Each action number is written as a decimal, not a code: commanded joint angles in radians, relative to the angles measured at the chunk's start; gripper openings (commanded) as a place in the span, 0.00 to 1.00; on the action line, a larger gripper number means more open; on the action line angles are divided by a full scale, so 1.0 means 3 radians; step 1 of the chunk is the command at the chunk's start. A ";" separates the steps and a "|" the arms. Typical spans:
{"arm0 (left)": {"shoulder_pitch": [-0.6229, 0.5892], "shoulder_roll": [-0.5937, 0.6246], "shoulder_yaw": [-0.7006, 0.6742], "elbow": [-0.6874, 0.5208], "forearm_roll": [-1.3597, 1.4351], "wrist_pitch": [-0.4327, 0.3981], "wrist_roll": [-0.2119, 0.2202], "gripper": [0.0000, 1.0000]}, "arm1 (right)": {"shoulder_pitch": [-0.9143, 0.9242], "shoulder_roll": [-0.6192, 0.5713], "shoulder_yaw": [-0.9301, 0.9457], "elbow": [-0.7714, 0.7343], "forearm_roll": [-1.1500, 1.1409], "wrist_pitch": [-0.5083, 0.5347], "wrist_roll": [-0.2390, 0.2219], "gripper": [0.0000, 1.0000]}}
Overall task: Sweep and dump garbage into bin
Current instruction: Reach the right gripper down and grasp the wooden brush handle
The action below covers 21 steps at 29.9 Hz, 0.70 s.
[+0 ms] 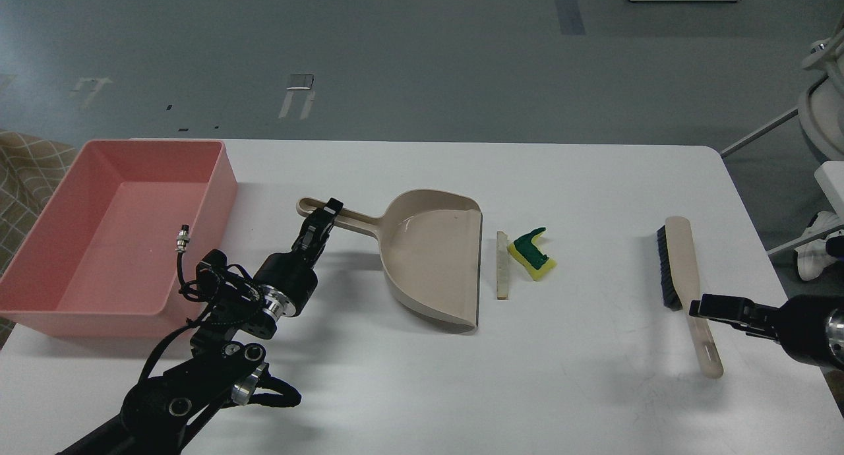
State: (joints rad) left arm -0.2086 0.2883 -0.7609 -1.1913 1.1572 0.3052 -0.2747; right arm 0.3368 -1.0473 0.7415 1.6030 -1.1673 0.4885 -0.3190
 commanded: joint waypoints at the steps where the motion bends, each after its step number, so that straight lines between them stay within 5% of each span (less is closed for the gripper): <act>1: 0.0005 0.0000 0.0000 0.0008 -0.0002 0.0000 0.0000 0.19 | -0.0003 0.0045 0.0003 -0.0020 -0.0005 0.0001 -0.0036 0.97; 9: 0.0000 0.0000 -0.0005 0.0008 -0.0002 0.0000 0.0000 0.18 | -0.0023 0.0055 -0.0002 -0.0020 -0.0005 0.0001 -0.0036 0.88; 13: 0.0000 -0.0005 -0.0010 0.0008 -0.0002 0.0005 0.0000 0.18 | -0.0028 0.0055 -0.0007 -0.0010 0.0005 0.0001 -0.0036 0.53; 14: 0.0000 -0.0005 -0.0015 0.0008 -0.0002 0.0005 0.0000 0.18 | -0.0033 0.0055 -0.0017 -0.0005 0.0005 0.0001 -0.0036 0.32; 15: 0.0000 -0.0010 -0.0015 0.0008 -0.0002 0.0005 0.0000 0.18 | -0.0038 0.0055 -0.0017 -0.0005 0.0010 0.0001 -0.0041 0.25; 21: -0.0005 -0.0071 -0.0010 0.0008 -0.0002 0.0005 -0.0005 0.18 | -0.0033 0.0055 -0.0017 0.0000 0.0010 0.0001 -0.0041 0.09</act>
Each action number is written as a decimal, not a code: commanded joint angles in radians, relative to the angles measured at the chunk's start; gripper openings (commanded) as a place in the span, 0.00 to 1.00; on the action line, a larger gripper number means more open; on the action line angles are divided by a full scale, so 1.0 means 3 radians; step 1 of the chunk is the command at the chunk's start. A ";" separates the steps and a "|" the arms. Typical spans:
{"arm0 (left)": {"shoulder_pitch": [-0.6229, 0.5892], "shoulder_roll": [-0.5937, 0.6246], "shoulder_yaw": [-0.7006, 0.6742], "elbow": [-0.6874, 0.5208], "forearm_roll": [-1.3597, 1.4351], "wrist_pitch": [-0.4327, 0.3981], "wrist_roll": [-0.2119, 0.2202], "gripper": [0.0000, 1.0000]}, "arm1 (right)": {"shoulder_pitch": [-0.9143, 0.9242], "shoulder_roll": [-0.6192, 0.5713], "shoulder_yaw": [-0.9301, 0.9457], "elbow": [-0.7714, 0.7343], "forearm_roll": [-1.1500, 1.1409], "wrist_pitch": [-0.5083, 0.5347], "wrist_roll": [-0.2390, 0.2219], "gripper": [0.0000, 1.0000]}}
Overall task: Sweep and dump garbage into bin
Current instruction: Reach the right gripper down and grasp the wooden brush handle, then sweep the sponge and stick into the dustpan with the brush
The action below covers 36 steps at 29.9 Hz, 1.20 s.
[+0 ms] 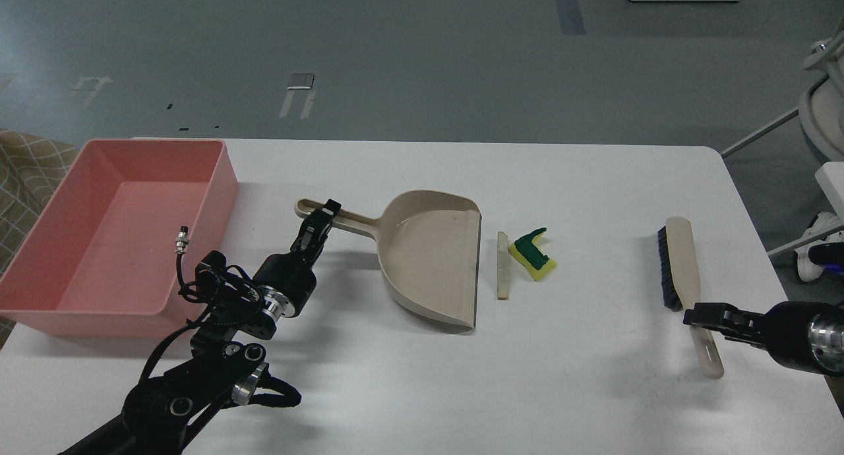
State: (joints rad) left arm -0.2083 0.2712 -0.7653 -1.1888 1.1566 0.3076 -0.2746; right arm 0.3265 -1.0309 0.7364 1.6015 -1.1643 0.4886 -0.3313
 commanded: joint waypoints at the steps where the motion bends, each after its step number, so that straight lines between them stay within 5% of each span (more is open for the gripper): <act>1: -0.0006 -0.0020 0.0005 0.0000 0.0000 -0.0003 -0.0005 0.18 | -0.0004 0.0000 0.0000 0.0005 0.0000 0.0000 0.0000 0.04; 22: -0.0006 -0.0035 0.0005 0.0000 0.0000 0.0002 0.0000 0.18 | -0.0056 0.0092 0.0122 0.0087 0.0021 0.0000 0.0041 0.00; 36: -0.0001 -0.0040 -0.0011 0.0000 0.0005 0.0053 0.0010 0.18 | 0.0185 0.0649 0.0081 0.0143 0.0015 0.0000 -0.0036 0.00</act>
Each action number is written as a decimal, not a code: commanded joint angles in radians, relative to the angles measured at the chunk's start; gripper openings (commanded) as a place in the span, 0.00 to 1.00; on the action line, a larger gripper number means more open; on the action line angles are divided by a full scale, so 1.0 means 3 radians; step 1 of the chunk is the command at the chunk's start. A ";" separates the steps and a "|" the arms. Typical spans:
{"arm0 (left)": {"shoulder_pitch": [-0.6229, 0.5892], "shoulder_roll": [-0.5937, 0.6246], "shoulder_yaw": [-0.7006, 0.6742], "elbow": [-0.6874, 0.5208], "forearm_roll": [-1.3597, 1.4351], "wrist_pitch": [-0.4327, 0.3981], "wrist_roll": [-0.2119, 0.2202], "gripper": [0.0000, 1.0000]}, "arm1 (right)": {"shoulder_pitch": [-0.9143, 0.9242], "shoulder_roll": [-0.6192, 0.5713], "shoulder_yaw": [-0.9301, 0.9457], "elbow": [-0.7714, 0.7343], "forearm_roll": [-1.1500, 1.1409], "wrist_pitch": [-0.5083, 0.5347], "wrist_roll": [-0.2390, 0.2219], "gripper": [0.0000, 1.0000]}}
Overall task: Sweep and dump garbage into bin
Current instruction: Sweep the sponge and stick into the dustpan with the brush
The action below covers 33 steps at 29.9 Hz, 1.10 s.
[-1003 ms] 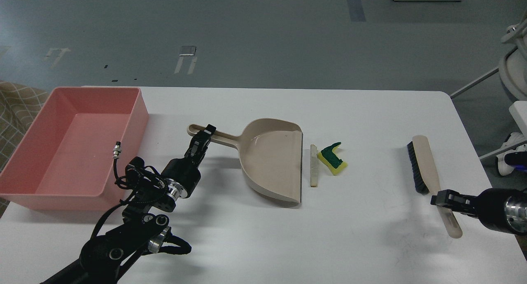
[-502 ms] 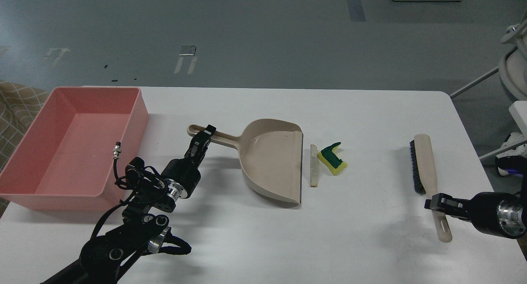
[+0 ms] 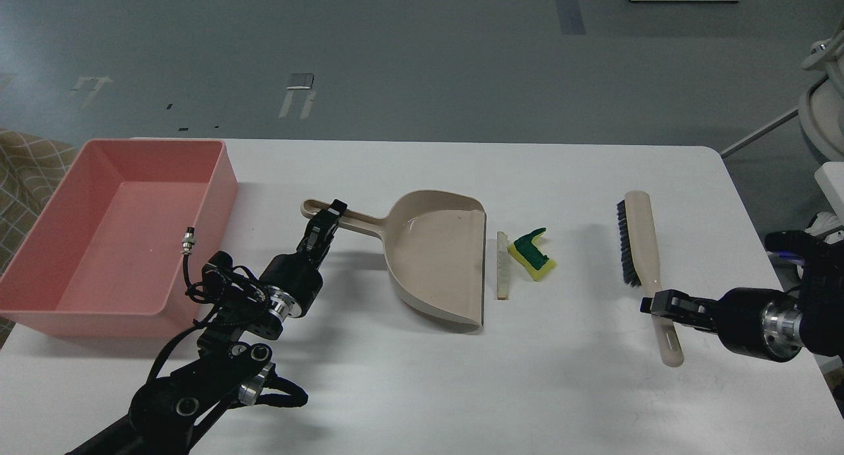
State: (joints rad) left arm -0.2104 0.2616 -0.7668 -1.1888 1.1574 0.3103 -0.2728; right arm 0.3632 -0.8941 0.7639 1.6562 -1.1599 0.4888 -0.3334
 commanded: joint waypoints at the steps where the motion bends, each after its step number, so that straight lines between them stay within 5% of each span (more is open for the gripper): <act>1: 0.0006 -0.0013 -0.0006 0.0000 0.0008 0.0060 0.0009 0.18 | 0.0073 0.0239 -0.0010 -0.0060 0.0001 0.0000 -0.0034 0.00; 20: -0.0004 0.0018 -0.0011 0.0000 -0.0002 0.0070 0.0009 0.18 | -0.0060 0.0500 -0.0184 -0.0080 0.0302 0.0000 -0.0009 0.00; 33: -0.0020 0.0048 -0.0062 0.0000 -0.0013 0.0075 0.0009 0.18 | 0.0318 0.1282 -0.0225 -0.0591 0.0466 0.0000 -0.0034 0.00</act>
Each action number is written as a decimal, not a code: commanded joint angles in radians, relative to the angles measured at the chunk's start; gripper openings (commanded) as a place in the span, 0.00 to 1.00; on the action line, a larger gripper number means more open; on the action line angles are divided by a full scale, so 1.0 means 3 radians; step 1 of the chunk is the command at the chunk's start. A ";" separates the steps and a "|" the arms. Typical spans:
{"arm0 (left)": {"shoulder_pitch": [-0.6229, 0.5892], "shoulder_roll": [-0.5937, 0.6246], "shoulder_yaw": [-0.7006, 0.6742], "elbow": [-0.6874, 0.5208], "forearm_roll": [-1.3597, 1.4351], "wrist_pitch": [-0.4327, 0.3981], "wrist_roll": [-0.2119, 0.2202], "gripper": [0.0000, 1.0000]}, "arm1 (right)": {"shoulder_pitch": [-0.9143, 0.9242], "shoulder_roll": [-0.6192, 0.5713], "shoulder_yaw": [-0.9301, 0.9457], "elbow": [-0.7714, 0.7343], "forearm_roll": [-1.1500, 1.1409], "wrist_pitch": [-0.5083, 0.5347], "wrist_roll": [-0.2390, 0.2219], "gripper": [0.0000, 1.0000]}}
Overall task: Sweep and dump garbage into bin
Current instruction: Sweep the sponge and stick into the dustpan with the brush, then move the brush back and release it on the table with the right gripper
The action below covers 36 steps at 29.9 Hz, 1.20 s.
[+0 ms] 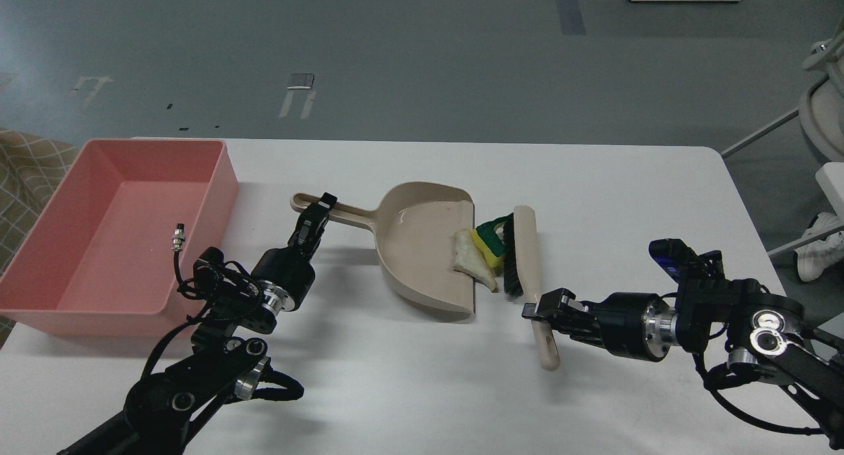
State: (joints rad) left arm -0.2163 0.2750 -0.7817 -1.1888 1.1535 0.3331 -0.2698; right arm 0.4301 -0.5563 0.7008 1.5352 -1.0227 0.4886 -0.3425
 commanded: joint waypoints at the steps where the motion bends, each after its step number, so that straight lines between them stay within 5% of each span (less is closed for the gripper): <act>1: 0.0000 0.0004 -0.0017 0.0000 0.0000 -0.0001 -0.0006 0.18 | 0.0115 0.0197 -0.0030 -0.0229 0.0009 0.0000 -0.0004 0.00; 12: -0.0005 -0.0006 -0.0017 0.0000 -0.0015 -0.0001 -0.0006 0.18 | 0.0381 0.0928 -0.0280 -0.0699 0.0003 0.0000 -0.0029 0.00; 22: -0.0005 -0.0022 -0.0017 0.0000 -0.0015 -0.0001 -0.0006 0.18 | 0.0632 0.0878 -0.0224 -0.0546 0.0218 0.0000 -0.0029 0.00; 32: -0.0005 0.0009 -0.0017 0.0000 -0.0020 0.0004 -0.0006 0.18 | 0.0285 -0.0465 -0.0163 0.0476 0.0315 0.0000 -0.0029 0.00; 36: 0.0000 0.0009 -0.0017 0.0000 -0.0020 0.0014 -0.0011 0.18 | 0.0172 -0.0748 -0.0061 0.0466 0.0305 0.0000 -0.0034 0.00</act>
State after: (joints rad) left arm -0.2172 0.2771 -0.7869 -1.1890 1.1480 0.3336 -0.2718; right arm 0.5045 -0.7219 0.6610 1.6702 -0.9282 0.4889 -0.3509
